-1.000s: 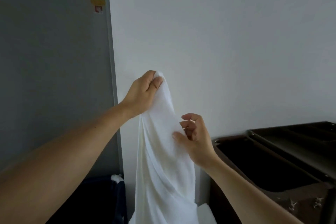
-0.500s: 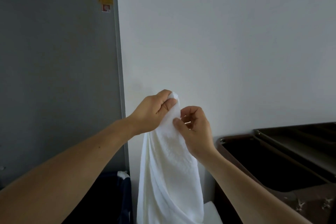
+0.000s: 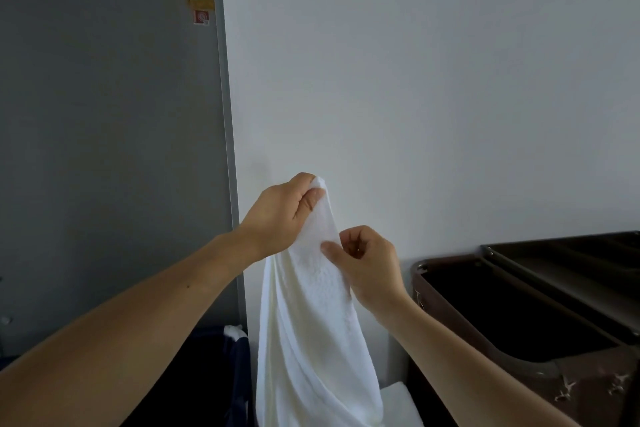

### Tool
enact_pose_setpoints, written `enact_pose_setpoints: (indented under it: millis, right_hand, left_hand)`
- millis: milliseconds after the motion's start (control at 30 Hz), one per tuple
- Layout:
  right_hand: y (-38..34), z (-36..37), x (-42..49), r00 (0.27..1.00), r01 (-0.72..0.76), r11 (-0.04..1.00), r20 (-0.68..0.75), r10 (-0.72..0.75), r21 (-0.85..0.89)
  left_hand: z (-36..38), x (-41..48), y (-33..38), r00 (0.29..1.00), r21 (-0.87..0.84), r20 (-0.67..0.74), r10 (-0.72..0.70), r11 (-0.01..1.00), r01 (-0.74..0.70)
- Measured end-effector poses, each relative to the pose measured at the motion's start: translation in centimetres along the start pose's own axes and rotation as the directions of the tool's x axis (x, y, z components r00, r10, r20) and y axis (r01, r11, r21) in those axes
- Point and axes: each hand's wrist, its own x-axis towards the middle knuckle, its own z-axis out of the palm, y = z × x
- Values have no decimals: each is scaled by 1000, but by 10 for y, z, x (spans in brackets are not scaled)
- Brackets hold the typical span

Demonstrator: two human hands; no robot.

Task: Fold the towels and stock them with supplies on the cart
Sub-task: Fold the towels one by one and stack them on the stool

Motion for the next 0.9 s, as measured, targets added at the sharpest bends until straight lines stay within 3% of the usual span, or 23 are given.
enact_pose_setpoints:
  millis: [233, 333, 467, 567, 767, 833, 900]
  right_hand:
    - [5, -7, 6, 961, 234, 937, 209, -182, -259]
    - [-2, -9, 13, 953, 275, 916, 209, -219, -293]
    - [-1, -15, 12, 935, 23, 985, 352, 40, -172]
    - [9, -16, 8, 902, 32, 967, 423, 81, -252]
    - [18, -37, 22, 896, 15, 932, 418, 148, -363]
    - [3, -48, 36, 925, 96, 903, 372, 74, -418]
    - [-35, -59, 61, 962, 213, 877, 249, -112, -431]
  left_hand:
    - [1, -2, 4, 999, -48, 15, 39, 998, -39]
    - [0, -2, 6, 998, -47, 31, 54, 998, -52]
    - [-3, -3, 4, 995, -40, 49, 87, 996, -85]
    - [-4, -3, 2, 993, 14, 27, 115, 993, -115]
    - [-23, 21, -19, 984, 122, -173, 36, 992, -15]
    - [-36, 39, -29, 968, 153, -249, -17, 987, 56]
    - [-54, 64, -35, 928, 137, -368, -62, 983, 120]
